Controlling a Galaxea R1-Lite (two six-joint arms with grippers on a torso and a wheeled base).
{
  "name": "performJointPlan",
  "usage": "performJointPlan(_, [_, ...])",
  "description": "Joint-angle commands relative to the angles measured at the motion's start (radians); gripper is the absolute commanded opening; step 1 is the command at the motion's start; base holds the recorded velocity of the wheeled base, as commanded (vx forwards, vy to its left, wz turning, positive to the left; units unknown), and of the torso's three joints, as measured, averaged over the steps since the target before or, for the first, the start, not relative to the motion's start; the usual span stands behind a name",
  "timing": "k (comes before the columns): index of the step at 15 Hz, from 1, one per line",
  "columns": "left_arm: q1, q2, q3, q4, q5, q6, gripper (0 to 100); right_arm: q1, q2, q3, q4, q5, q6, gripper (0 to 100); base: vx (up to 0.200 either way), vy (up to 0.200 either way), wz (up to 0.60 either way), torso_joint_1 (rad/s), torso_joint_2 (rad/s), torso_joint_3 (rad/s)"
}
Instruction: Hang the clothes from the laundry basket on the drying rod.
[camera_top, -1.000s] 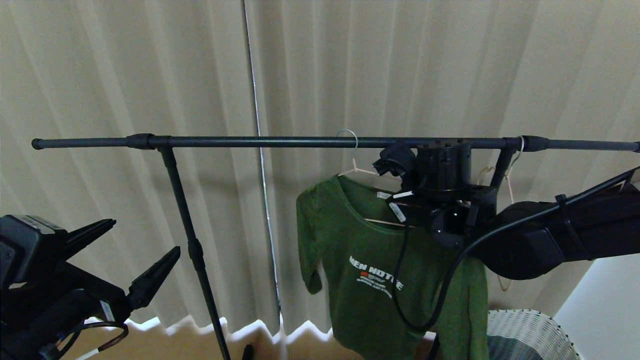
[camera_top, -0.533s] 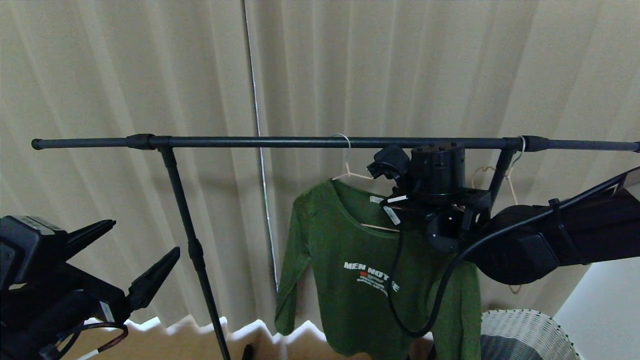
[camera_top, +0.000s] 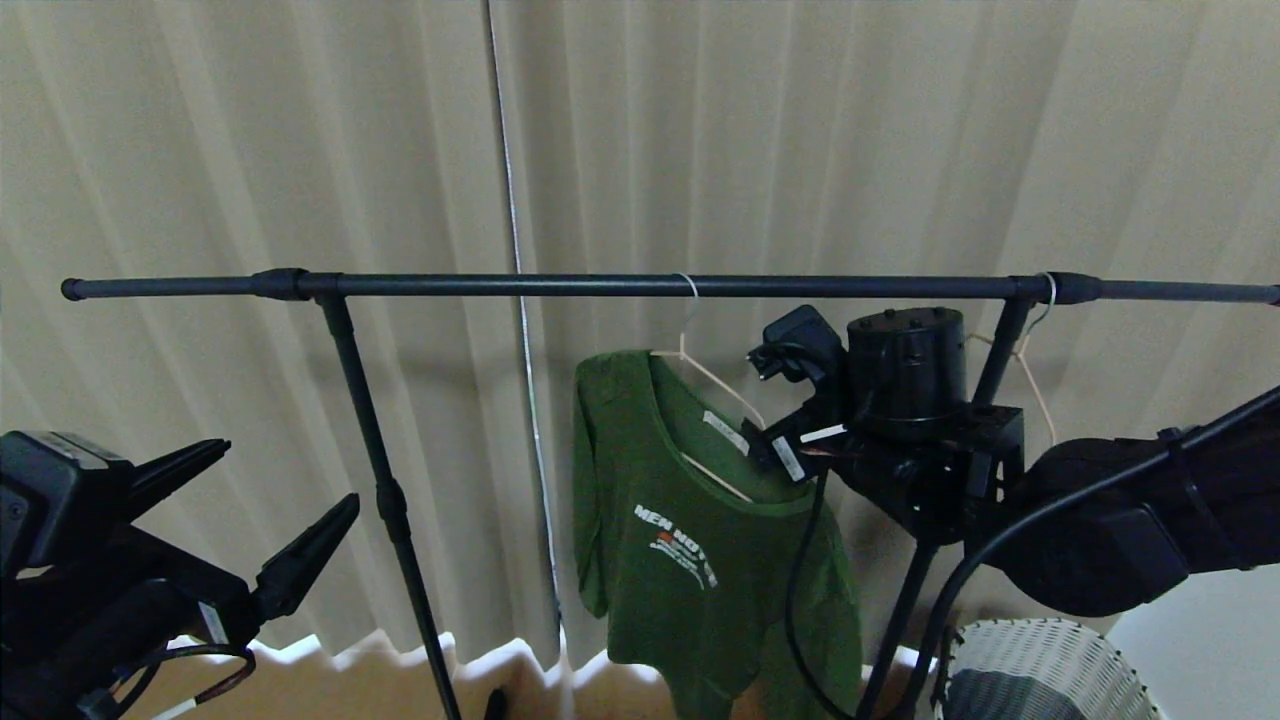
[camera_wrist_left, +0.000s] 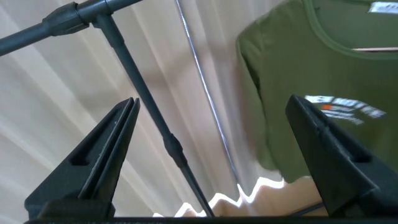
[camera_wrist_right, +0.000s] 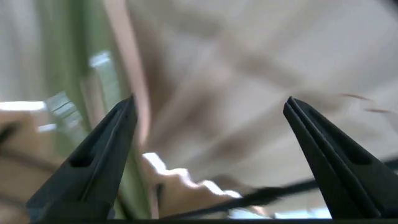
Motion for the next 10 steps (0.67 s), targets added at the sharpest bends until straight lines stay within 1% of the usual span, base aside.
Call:
performJointPlan(1, [0.0,0.001,0.0,0.0,0.001,0.0,100,0.016,-0.039,0.032,-0.012,0.029,0.014,100,0.0,0.0,0.0,0.0,0.0,0.0])
performJointPlan(2, [0.0,0.003,0.0,0.0,0.001,0.0,100,0.019,-0.042,0.055,-0.058,0.084,0.021,100,0.0,0.0,0.0,0.0,0.0,0.0])
performJointPlan(5, [0.0,0.003,0.001,0.0,0.001,0.0,100,0.019,-0.042,0.115,-0.177,0.132,0.02,100,0.0,0.0,0.0,0.0,0.0,0.0])
performJointPlan(6, [0.0,0.003,0.001,0.0,0.001,0.0,100,0.019,-0.047,0.129,-0.19,0.133,0.018,100,0.0,0.0,0.0,0.0,0.0,0.0])
performJointPlan(10, [0.004,0.001,0.007,0.0,0.001,0.002,100,0.011,-0.263,0.307,-0.187,0.113,0.014,100,0.0,0.0,0.0,0.0,0.0,0.0])
